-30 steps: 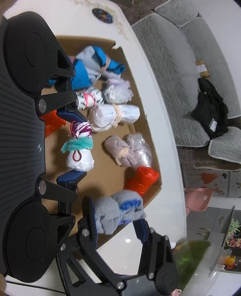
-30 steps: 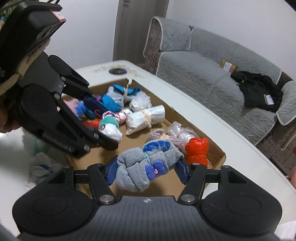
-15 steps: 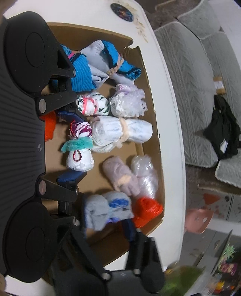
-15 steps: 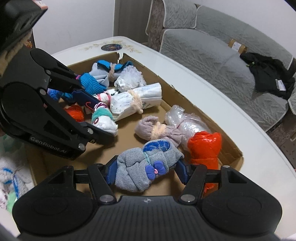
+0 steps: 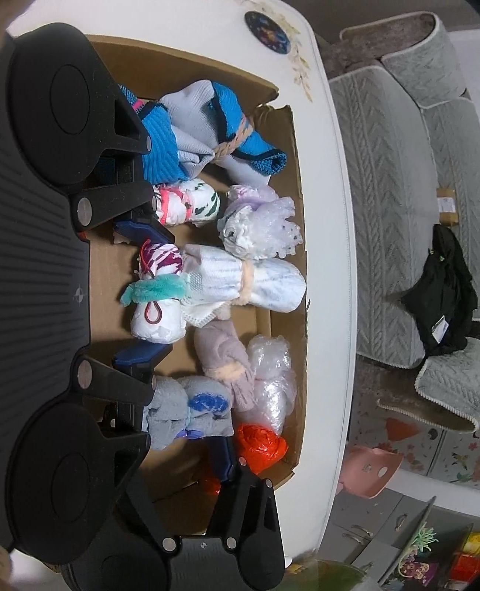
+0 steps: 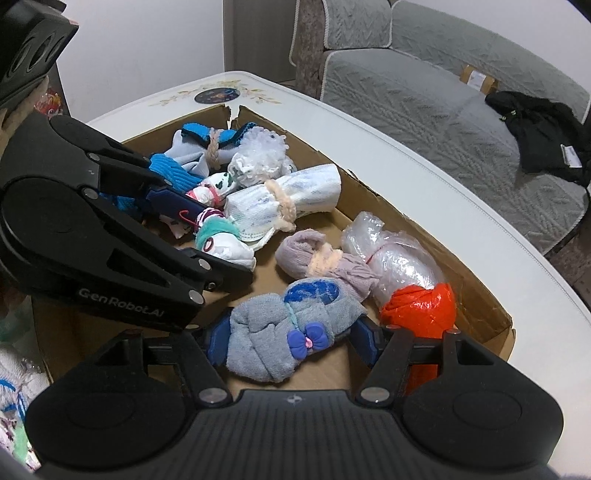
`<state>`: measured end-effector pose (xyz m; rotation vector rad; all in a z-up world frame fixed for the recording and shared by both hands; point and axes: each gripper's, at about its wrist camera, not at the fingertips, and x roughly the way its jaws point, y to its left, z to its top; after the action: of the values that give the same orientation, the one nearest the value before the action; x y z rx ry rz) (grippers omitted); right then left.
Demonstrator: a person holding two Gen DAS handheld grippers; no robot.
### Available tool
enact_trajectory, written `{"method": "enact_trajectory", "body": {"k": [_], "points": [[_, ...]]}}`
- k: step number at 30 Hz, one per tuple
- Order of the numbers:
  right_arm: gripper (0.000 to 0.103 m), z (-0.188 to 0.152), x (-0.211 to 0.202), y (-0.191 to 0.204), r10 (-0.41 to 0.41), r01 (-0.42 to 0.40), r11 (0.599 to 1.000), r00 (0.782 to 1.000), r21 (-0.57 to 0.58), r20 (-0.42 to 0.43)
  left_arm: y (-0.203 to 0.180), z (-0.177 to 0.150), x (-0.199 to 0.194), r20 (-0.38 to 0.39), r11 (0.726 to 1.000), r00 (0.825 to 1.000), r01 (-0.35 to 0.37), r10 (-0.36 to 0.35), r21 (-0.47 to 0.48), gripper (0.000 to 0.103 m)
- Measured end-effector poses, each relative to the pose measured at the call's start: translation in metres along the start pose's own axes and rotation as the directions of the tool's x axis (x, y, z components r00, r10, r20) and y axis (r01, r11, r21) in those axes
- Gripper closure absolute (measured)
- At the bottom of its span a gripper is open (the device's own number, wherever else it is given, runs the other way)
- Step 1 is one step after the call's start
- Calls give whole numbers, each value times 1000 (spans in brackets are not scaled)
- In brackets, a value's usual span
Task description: Organize objects
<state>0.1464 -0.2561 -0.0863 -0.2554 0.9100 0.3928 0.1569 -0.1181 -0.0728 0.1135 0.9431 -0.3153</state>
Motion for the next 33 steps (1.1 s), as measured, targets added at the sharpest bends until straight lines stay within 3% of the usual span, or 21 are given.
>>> {"method": "enact_trajectory", "body": {"k": [11,24,33], "points": [[27,-3,-1,-4,15,-15,1000,1000,19,-17,0,2,3,-17,999,999,30,-31,-19,30],[26,-4,-4,-2,-4,5,1000,1000,24,-23,-2,-1,-7,-11,998,999,47,-47,-36,22],[25,-12,-22,3,-17,17,998,1000,52,3,-4,-8,-35,20,997,998,62,-61,-45,15]]}}
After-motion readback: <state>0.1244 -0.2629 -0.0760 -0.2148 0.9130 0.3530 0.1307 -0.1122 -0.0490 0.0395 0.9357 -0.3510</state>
